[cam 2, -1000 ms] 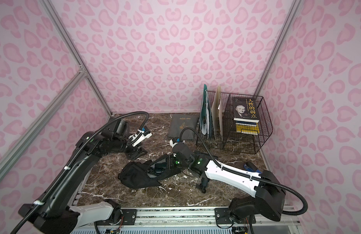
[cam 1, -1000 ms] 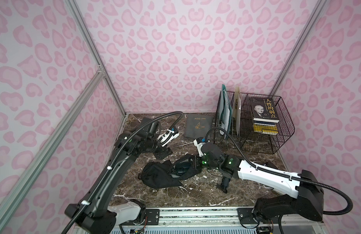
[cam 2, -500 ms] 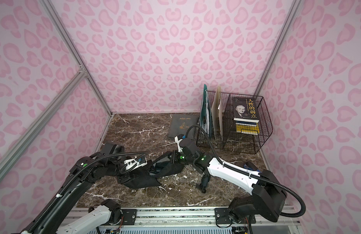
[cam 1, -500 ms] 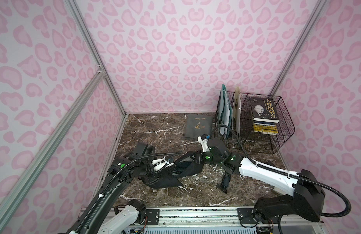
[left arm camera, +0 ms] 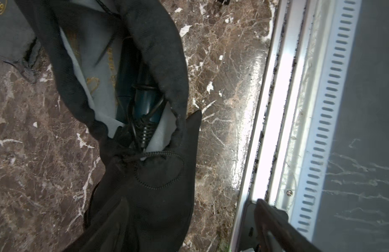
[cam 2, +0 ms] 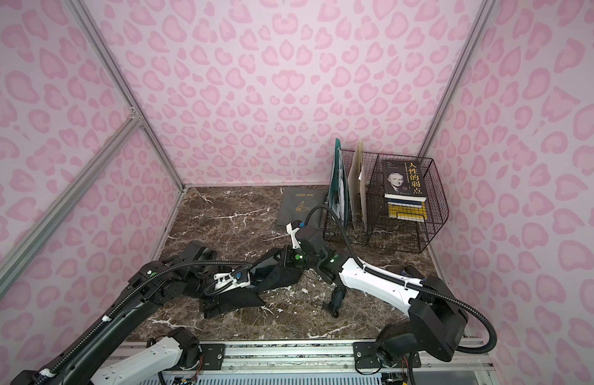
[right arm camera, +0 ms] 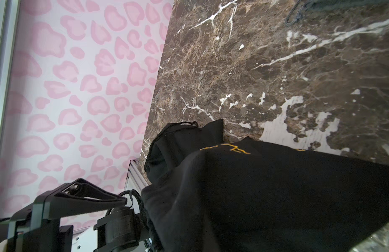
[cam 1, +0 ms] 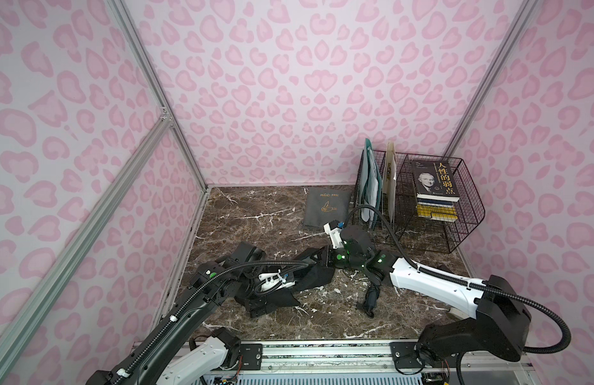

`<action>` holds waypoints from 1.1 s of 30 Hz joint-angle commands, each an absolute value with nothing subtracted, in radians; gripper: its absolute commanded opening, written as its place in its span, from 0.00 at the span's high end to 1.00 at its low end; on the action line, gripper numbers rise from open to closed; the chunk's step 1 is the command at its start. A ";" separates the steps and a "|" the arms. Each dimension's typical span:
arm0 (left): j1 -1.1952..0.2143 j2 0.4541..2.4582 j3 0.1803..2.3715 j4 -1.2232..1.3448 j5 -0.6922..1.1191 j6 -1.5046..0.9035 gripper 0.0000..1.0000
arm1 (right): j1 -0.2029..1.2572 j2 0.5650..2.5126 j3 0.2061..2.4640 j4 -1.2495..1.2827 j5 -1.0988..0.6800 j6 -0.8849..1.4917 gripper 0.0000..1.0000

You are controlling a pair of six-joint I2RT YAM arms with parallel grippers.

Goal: Pack away hair dryers
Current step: Pull the drawstrings on both sides of the drawstring bag.

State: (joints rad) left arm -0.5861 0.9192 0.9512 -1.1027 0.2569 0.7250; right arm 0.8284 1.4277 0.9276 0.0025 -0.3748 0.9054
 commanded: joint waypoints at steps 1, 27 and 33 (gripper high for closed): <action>-0.596 0.921 0.921 -0.964 0.164 0.698 0.09 | 0.828 1.439 0.936 0.057 -0.383 0.908 1.00; -0.680 0.915 0.764 -0.740 -0.063 0.575 0.37 | 0.808 1.447 0.935 0.105 -0.412 0.925 1.00; -0.680 0.916 0.752 -0.722 -0.101 0.569 0.58 | 0.808 1.439 0.928 0.103 -0.411 0.925 1.00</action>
State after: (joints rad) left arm -0.6807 0.9165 0.7525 -0.7498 -0.0788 0.5819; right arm 0.8070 1.4418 0.9291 0.0479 -0.4068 0.9241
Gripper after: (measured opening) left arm 0.435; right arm 0.049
